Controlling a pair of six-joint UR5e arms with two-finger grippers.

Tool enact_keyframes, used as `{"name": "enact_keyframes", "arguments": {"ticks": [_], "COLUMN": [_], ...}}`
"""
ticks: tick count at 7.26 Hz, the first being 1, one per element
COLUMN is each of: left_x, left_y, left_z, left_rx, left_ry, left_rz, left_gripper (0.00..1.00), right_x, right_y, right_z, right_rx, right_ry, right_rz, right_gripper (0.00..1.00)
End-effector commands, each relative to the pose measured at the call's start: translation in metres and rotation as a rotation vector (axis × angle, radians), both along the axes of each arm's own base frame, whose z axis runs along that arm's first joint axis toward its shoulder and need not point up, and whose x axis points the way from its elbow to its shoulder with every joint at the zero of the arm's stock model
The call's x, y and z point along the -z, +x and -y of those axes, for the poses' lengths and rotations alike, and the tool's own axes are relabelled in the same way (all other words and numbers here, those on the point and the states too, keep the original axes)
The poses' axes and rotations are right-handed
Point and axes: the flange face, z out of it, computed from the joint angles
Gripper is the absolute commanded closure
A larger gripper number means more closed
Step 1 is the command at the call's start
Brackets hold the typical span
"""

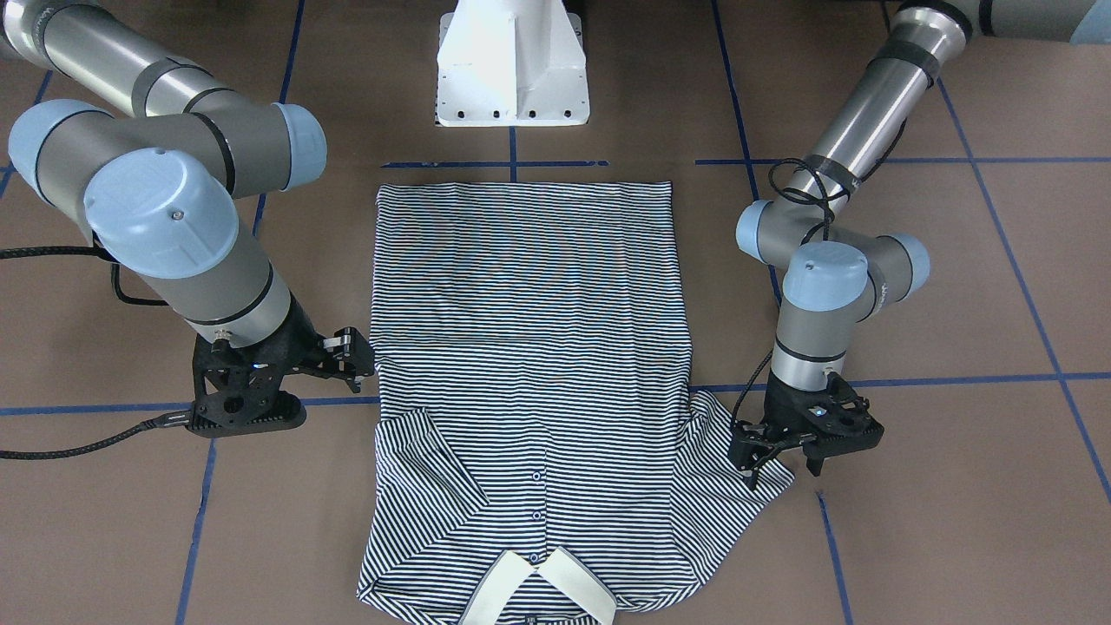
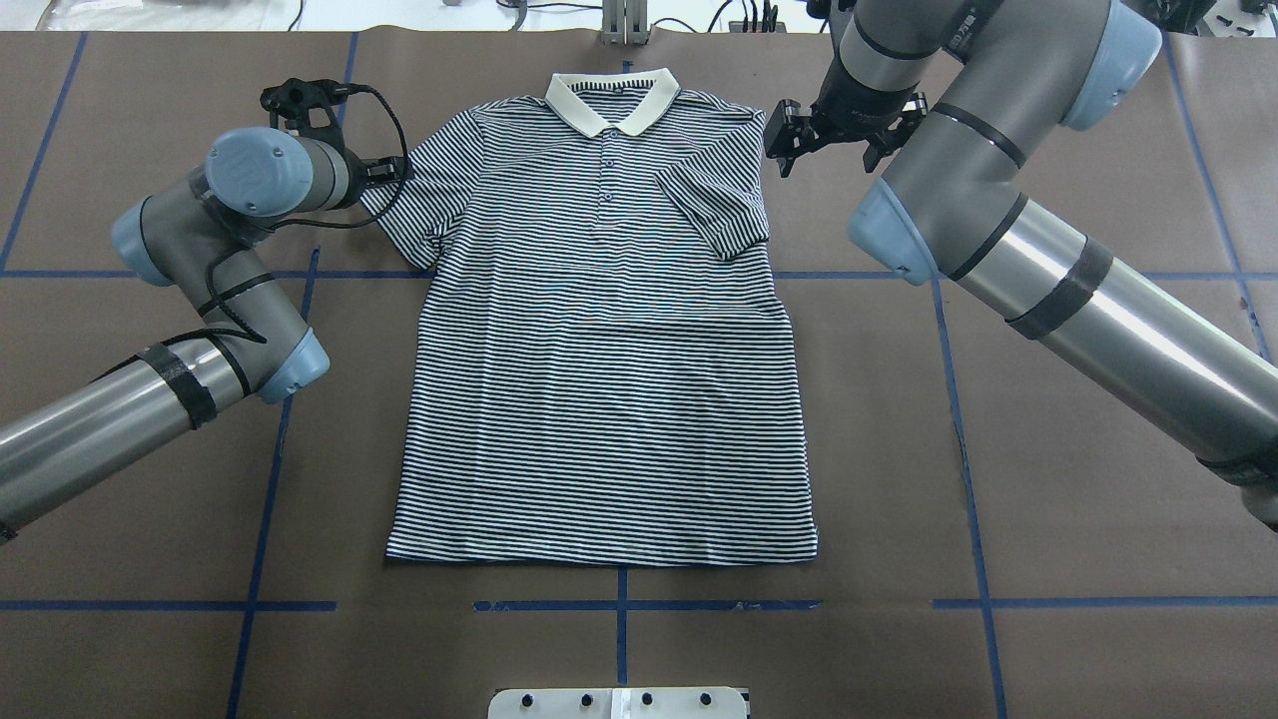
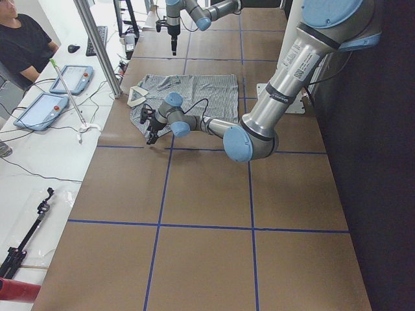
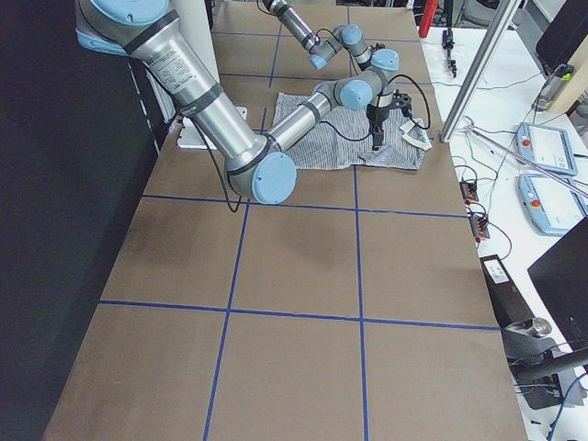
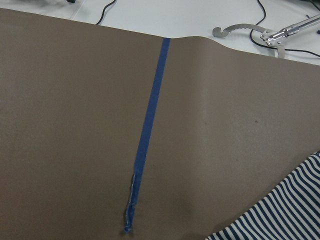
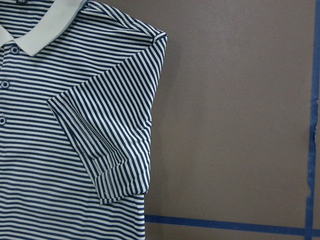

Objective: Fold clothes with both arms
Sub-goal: 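Fold the other sleeve inward with the left gripper while the right gripper lifts away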

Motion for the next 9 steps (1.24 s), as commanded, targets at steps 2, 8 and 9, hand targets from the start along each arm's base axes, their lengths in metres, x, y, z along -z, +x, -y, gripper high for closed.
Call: {"name": "enact_keyframes", "arguments": {"ticks": [2,8,9], "left_x": [0.002,0.124,0.143], "left_y": [0.001,0.004,0.022], "left_z": [0.001,-0.002,0.006], "left_rx": [-0.001,-0.061,-0.029], "left_ry": [0.006,-0.021,-0.061], "left_rz": [0.005,-0.109,-0.151], "left_gripper": [0.58,1.00,1.00], "right_x": [0.002,-0.011,-0.011], "right_y": [-0.001,-0.003,-0.003], "right_z": [0.001,-0.002,-0.002], "right_rx": [-0.006,-0.002,-0.002], "right_ry": [0.027,0.011,0.013], "right_rz": [0.022,0.013,0.014], "right_gripper": [0.00,0.00,0.00]}}
